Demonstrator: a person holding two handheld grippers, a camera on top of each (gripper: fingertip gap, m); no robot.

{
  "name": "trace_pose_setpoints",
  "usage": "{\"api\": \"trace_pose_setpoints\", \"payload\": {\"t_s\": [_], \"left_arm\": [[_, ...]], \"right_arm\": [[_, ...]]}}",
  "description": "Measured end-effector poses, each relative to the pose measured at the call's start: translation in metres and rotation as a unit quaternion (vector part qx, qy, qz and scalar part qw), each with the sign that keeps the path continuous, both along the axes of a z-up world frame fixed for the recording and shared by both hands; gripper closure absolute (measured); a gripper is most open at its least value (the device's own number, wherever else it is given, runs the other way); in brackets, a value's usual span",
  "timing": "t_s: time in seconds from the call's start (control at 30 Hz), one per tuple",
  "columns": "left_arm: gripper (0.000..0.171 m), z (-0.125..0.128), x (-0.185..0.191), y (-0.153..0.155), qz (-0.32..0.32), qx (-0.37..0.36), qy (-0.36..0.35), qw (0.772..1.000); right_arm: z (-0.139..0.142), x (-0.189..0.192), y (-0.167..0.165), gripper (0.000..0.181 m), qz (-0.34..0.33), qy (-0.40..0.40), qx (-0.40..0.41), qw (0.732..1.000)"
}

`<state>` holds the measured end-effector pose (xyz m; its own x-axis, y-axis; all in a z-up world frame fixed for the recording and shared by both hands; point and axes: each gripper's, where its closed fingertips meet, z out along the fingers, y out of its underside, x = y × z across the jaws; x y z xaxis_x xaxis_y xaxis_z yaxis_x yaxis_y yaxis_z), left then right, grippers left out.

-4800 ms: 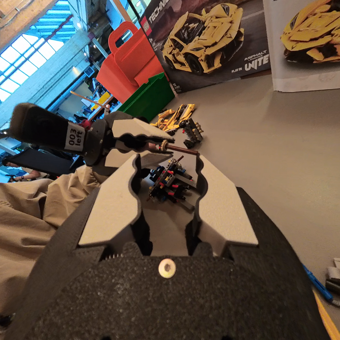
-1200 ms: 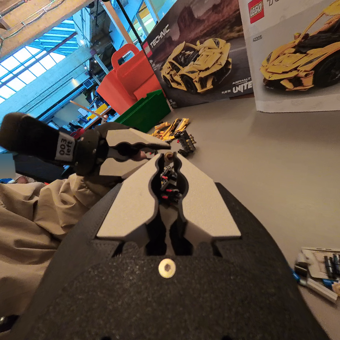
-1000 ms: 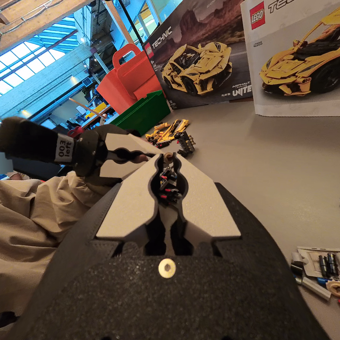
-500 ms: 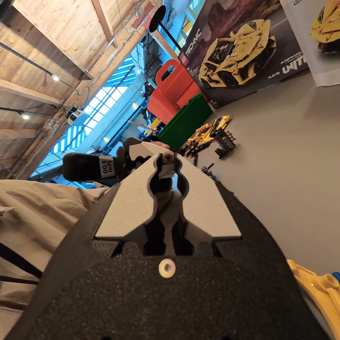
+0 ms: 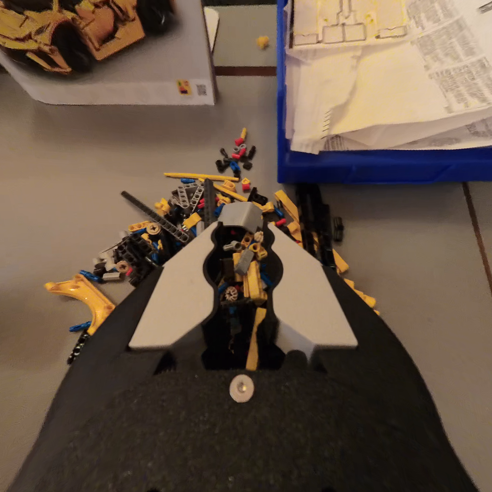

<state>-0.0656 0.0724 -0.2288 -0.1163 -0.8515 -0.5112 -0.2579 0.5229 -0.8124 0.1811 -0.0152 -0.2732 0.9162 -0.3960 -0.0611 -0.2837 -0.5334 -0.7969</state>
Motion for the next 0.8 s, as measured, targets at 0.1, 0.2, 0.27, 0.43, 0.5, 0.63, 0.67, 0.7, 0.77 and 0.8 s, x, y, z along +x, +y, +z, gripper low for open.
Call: {"api": "trace_pose_setpoints", "payload": {"t_s": [0.1, 0.2, 0.27, 0.43, 0.5, 0.63, 0.67, 0.7, 0.77, 0.8], "left_arm": [[0.167, -0.003, 0.002, -0.008, -0.013, -0.047, 0.008, 0.999], [0.167, 0.000, 0.004, -0.010, -0.017, -0.104, 0.006, 0.994], [0.167, 0.005, 0.003, -0.014, -0.030, -0.099, -0.010, 0.995], [0.167, 0.009, 0.003, -0.028, -0.051, -0.004, -0.037, 0.998], [0.167, 0.009, 0.003, -0.032, -0.053, -0.003, -0.038, 0.998], [0.167, 0.008, 0.003, -0.034, -0.056, -0.017, -0.029, 0.998], [0.167, 0.006, 0.004, -0.035, -0.056, -0.025, -0.020, 0.998], [0.167, 0.003, 0.005, -0.035, -0.054, -0.035, -0.011, 0.998], [0.166, -0.003, 0.003, -0.031, -0.048, -0.055, 0.012, 0.997], [0.164, -0.006, 0.001, -0.025, -0.045, -0.065, 0.023, 0.997]], "right_arm": [[0.022, 0.000, -0.002, 0.152, -0.007, -0.027, 0.058, 0.998], [0.047, -0.051, 0.014, 0.150, 0.092, -0.031, 0.126, 0.987], [0.064, -0.116, 0.031, 0.154, 0.185, 0.036, 0.200, 0.961], [0.066, -0.235, 0.053, 0.153, 0.310, 0.313, 0.242, 0.865], [0.069, -0.244, 0.060, 0.153, 0.305, 0.340, 0.269, 0.848], [0.062, -0.253, 0.063, 0.178, 0.317, 0.329, 0.244, 0.855], [0.060, -0.252, 0.062, 0.178, 0.318, 0.326, 0.231, 0.860], [0.057, -0.250, 0.060, 0.178, 0.317, 0.320, 0.219, 0.865], [0.054, -0.218, 0.057, 0.179, 0.272, 0.269, 0.213, 0.899], [0.052, -0.187, 0.052, 0.178, 0.233, 0.228, 0.205, 0.923]]}}
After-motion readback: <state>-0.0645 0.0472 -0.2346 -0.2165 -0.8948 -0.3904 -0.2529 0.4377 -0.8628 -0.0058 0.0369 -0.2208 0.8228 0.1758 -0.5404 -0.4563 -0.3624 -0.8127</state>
